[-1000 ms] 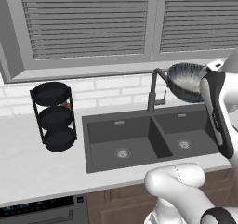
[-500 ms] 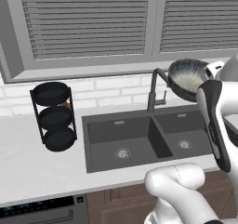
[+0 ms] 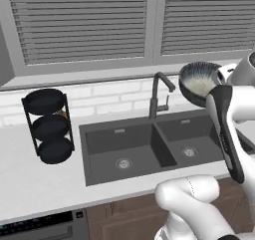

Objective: Pick the garlic from the sink and place it in the bowl. Then pick the bowl and place it in the microwave. Then close the microwave door and press the start button.

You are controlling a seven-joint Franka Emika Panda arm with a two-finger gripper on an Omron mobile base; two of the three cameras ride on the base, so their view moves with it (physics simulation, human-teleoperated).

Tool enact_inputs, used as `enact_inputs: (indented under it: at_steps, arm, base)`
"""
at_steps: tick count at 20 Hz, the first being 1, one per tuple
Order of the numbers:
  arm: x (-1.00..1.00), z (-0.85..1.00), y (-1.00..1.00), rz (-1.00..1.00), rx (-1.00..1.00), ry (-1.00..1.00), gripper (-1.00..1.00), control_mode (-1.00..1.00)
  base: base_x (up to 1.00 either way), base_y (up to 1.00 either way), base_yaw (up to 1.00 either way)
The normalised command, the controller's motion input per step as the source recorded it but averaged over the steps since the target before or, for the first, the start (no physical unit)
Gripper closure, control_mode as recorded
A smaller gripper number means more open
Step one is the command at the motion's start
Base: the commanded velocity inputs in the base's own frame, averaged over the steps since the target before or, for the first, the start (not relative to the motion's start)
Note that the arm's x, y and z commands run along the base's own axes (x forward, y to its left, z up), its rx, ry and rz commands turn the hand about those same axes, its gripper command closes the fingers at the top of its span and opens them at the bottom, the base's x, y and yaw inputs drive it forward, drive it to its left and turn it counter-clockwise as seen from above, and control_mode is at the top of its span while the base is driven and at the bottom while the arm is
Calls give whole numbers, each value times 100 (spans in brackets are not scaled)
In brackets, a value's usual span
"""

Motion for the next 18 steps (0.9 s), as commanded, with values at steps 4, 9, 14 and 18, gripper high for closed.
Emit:
enact_inputs:
  at_steps: [4, 9, 14, 18]
  arm:
    - [0, 0, 0, 0, 0, 0, 100, 100]
    - [0, 0, 0, 0, 0, 0, 100, 100]
    - [0, 0, 0, 0, 0, 0, 100, 100]
    - [0, 0, 0, 0, 0, 0, 100, 100]
  base:
    - [-26, -50, -55]
    - [-19, -16, -78]
    - [0, -15, -90]
    - [0, -15, -92]
